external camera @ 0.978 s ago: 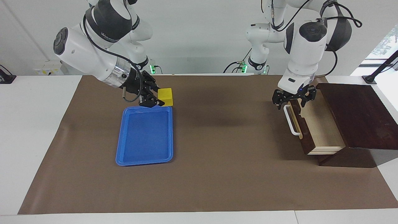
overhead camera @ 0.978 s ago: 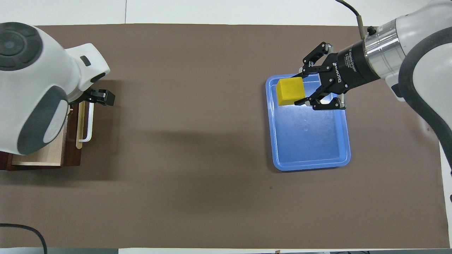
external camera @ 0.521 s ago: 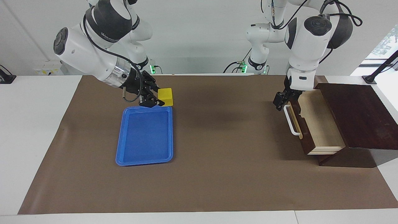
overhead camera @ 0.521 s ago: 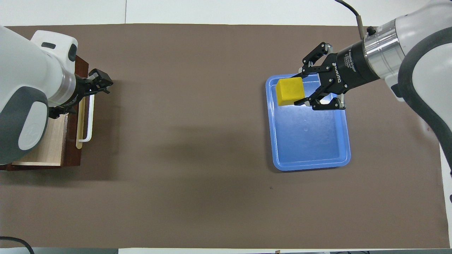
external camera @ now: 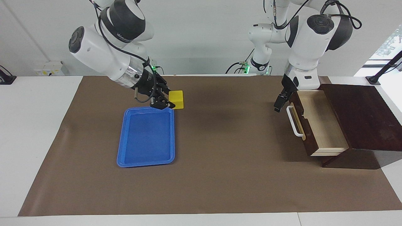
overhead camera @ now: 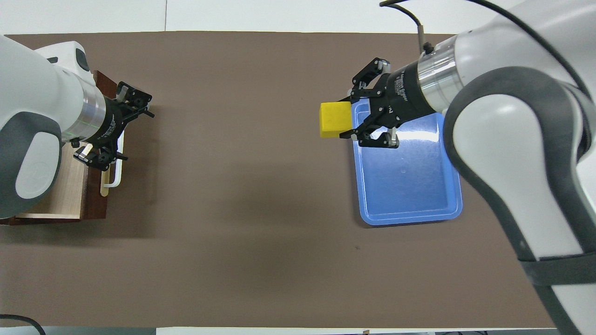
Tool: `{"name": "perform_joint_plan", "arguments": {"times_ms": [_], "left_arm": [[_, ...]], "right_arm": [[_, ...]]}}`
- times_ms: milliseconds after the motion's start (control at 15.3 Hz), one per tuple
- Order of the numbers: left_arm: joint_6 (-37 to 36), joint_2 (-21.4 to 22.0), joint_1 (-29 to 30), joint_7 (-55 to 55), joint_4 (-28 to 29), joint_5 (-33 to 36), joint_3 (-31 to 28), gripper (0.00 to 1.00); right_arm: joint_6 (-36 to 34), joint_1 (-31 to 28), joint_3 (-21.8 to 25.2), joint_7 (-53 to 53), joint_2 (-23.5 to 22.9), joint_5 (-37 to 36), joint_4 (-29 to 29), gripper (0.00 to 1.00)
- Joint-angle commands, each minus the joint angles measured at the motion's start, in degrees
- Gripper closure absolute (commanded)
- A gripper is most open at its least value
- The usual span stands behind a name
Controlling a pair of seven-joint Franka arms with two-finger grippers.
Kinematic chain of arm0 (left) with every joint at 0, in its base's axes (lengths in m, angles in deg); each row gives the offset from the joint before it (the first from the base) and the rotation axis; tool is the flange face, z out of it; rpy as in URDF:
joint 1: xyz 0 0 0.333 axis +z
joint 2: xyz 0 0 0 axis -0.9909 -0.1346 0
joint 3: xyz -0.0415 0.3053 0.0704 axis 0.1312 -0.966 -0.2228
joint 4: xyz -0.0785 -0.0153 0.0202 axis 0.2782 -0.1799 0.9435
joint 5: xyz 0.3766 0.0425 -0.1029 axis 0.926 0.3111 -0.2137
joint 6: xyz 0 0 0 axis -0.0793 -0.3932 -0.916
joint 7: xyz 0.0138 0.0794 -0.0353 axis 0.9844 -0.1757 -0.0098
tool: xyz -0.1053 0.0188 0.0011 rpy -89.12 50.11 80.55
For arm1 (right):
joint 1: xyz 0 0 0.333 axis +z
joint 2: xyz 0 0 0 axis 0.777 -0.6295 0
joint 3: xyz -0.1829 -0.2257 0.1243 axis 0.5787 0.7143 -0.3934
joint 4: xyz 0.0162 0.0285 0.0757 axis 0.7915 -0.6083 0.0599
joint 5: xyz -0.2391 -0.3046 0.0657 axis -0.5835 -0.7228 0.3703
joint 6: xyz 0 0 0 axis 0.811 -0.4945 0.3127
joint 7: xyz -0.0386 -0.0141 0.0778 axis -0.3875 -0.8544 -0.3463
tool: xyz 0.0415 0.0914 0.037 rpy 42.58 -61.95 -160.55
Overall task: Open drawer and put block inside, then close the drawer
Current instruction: 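Carry the block toward the left gripper while the left gripper approaches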
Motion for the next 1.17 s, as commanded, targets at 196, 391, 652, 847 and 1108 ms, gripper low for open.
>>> {"name": "perform_joint_plan", "arguments": {"times_ms": [196,391,652,847,1108], "left_arm": [[-7.6,-4.1,-4.1,13.2,-7.7,-2.8,-0.6,0.00],[-7.8,-8.1,-6.6,17.7,-11.3,-1.6,-0.7,0.00],[-10.3,-13.7,-8.5,23.9,-19.5,0.0,-0.7,0.00],[-10.3,-14.3,-9.8,26.5,-20.8,0.0,-0.9,0.00],[-10.7,-14.4,-12.1,30.4,-20.9,0.1,-1.0,0.00]], "right_arm": [[12.1,9.4,0.0,-6.0,-2.4,-0.4,-0.9,1.00],[16.5,12.8,0.0,-7.8,-3.1,-0.4,-0.9,1.00],[17.7,13.9,-0.1,-7.8,-3.3,-0.2,-1.0,1.00],[16.9,14.5,-0.1,-7.8,-3.1,-0.1,-1.7,1.00],[16.3,14.6,-0.1,-7.8,-3.2,2.2,-2.2,1.00]]}}
